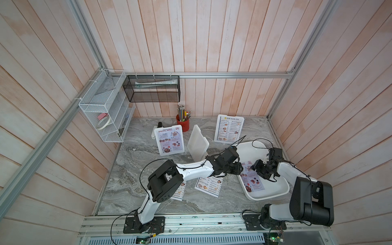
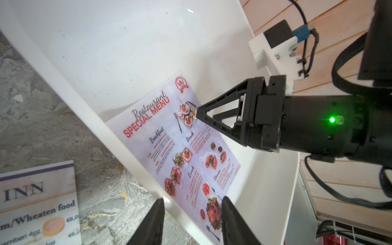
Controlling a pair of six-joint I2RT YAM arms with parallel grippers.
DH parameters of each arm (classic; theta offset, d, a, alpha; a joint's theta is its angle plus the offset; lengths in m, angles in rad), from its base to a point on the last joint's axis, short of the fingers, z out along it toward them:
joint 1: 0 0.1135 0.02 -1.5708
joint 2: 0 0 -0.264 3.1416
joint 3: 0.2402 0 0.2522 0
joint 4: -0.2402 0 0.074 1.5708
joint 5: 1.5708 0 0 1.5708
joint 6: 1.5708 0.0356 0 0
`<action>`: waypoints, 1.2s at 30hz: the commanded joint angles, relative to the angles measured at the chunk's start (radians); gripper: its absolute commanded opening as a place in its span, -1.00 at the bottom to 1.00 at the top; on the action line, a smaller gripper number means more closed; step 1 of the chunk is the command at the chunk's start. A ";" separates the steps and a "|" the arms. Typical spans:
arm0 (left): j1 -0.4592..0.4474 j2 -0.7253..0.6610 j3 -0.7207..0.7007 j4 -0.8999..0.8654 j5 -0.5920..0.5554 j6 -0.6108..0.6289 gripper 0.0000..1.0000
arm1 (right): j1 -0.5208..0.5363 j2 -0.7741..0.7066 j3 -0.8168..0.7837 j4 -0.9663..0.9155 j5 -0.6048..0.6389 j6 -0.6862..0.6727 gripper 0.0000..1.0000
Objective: Replace the menus in the menu holders
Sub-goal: Pick up the menu from the storage box.
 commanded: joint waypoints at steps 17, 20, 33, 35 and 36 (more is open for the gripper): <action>0.009 -0.023 -0.023 0.033 0.022 -0.008 -0.17 | 0.020 -0.001 -0.033 -0.061 -0.143 0.059 0.10; 0.000 -0.020 -0.023 0.033 0.022 -0.014 -0.21 | 0.020 0.000 -0.035 -0.059 -0.147 0.055 0.09; -0.008 -0.021 -0.023 0.013 -0.052 -0.017 -0.42 | 0.020 -0.012 -0.047 -0.050 -0.141 0.051 0.09; -0.007 -0.027 -0.026 0.012 -0.061 -0.013 -0.49 | 0.019 -0.014 -0.047 -0.048 -0.138 0.052 0.09; -0.006 -0.029 -0.027 0.012 -0.061 -0.014 -0.50 | 0.018 -0.018 -0.051 -0.045 -0.135 0.052 0.09</action>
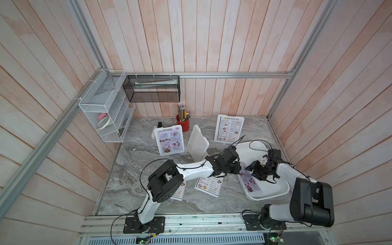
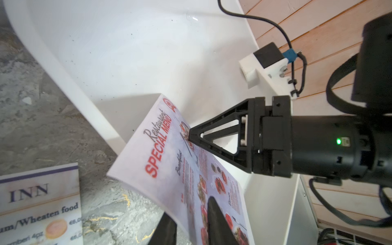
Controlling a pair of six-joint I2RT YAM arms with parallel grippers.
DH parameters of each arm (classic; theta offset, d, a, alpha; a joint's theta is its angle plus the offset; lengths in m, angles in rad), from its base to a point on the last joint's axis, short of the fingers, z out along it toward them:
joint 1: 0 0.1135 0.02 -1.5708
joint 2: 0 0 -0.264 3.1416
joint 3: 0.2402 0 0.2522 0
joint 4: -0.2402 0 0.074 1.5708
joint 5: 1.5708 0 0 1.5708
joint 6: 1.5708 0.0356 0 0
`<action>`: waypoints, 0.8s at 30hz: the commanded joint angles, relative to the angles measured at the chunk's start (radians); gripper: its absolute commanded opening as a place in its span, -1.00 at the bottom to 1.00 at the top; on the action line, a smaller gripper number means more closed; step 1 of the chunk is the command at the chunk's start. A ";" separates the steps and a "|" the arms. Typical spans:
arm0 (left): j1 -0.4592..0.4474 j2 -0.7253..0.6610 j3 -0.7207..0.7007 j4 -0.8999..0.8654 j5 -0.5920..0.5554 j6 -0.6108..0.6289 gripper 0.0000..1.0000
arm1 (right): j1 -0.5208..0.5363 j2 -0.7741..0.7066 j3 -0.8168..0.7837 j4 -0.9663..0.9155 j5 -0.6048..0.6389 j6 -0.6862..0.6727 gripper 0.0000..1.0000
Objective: Replace the menus in the menu holders
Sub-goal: Pick up the menu from the storage box.
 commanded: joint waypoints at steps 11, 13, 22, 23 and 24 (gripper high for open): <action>0.006 -0.032 -0.013 -0.013 -0.044 0.022 -0.77 | 0.005 -0.006 -0.023 -0.027 0.027 0.006 0.09; 0.012 -0.027 -0.008 -0.026 -0.045 0.030 -0.78 | -0.001 -0.013 -0.008 -0.035 0.031 0.000 0.12; 0.054 -0.023 -0.002 -0.051 -0.002 0.109 -0.85 | -0.028 -0.029 0.073 -0.063 0.049 -0.044 0.21; 0.056 -0.023 0.002 -0.054 0.003 0.117 -0.85 | -0.031 -0.030 0.081 -0.065 0.055 -0.047 0.22; 0.059 -0.021 0.005 -0.053 0.014 0.126 -0.85 | -0.033 -0.030 0.084 -0.061 0.059 -0.050 0.23</action>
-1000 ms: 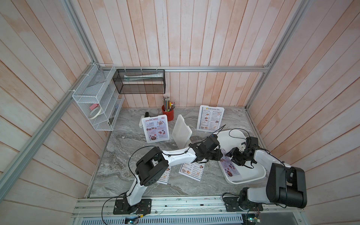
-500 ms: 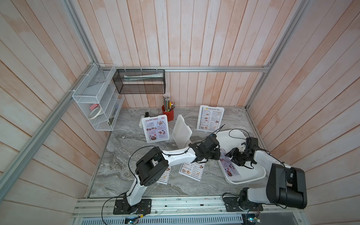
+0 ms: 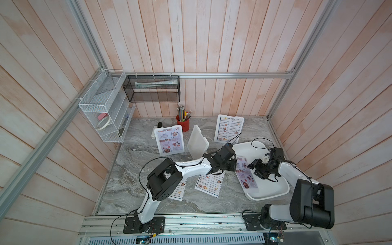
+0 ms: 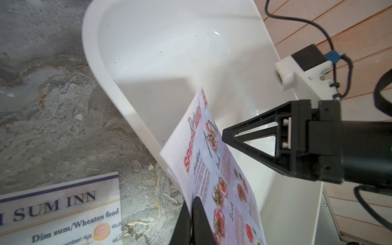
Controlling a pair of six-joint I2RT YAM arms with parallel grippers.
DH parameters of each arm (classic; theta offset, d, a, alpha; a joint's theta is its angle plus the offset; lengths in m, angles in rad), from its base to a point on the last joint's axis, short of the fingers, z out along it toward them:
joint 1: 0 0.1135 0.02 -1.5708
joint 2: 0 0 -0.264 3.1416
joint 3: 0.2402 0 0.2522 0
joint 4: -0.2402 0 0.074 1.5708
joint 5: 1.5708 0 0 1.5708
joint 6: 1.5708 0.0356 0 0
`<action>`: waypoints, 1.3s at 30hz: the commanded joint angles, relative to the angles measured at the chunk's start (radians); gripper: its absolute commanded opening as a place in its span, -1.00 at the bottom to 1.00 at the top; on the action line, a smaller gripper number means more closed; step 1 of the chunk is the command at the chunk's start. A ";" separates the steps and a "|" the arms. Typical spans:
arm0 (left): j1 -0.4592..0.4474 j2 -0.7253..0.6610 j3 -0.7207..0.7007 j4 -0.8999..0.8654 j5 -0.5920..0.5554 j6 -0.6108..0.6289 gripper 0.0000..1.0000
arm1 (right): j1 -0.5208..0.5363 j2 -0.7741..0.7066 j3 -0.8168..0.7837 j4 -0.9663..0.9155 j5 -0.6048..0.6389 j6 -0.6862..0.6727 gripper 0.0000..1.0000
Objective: Replace the menus in the menu holders
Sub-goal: Pick up the menu from the storage box.
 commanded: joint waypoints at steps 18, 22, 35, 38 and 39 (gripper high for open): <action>0.024 -0.025 0.034 -0.023 0.056 0.057 -0.10 | -0.012 -0.016 -0.098 0.075 -0.106 -0.011 0.08; 0.009 -0.070 0.027 -0.090 0.005 0.049 0.18 | -0.012 -0.017 -0.107 0.080 -0.103 -0.007 0.08; -0.128 -0.238 -0.171 0.039 0.053 -0.086 -0.20 | -0.011 -0.013 -0.100 0.076 -0.073 -0.007 0.02; -0.132 -0.215 -0.170 0.056 0.061 -0.095 -0.25 | -0.012 -0.011 -0.104 0.080 -0.070 -0.006 0.02; -0.132 -0.208 -0.169 0.058 0.059 -0.096 -0.25 | -0.013 -0.011 -0.104 0.081 -0.072 -0.006 0.02</action>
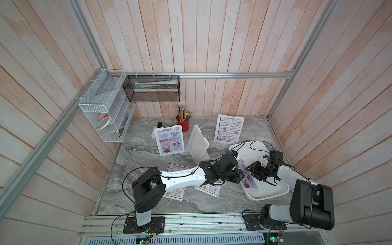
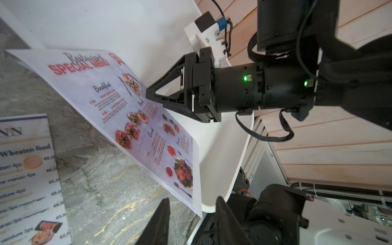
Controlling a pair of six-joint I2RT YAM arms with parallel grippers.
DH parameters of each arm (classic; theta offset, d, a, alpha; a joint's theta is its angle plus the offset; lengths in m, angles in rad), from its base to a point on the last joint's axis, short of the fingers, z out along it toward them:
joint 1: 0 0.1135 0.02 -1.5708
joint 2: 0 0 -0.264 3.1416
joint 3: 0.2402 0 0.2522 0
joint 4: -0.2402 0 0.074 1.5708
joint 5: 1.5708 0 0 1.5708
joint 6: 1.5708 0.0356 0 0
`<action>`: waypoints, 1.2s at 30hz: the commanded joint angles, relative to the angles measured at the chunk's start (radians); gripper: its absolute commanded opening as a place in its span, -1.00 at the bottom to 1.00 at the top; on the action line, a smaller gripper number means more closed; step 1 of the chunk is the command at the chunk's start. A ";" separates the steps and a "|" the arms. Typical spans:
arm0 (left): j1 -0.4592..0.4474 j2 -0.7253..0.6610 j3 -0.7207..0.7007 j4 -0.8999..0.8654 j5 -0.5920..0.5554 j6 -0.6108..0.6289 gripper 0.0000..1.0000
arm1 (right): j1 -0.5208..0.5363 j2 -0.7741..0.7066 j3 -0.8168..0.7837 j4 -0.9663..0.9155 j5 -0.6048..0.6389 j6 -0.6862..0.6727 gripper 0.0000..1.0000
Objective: Replace the menus in the menu holders
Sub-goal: Pick up the menu from the storage box.
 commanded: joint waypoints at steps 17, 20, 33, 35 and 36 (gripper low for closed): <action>0.005 0.116 0.017 0.094 0.011 -0.032 -0.32 | -0.005 0.011 -0.003 -0.008 0.018 -0.008 -0.04; 0.005 0.130 0.019 0.105 0.011 -0.037 -0.32 | -0.004 0.012 -0.003 -0.006 0.016 -0.008 -0.04; 0.011 0.153 0.031 0.111 0.004 -0.037 -0.35 | -0.004 0.023 -0.006 -0.001 0.013 -0.013 -0.06; 0.010 0.149 0.030 0.112 0.006 -0.038 -0.35 | -0.004 0.026 -0.005 -0.001 0.015 -0.014 -0.07; 0.010 0.145 0.025 0.115 0.005 -0.040 -0.34 | -0.005 0.026 -0.005 -0.001 0.015 -0.016 -0.06</action>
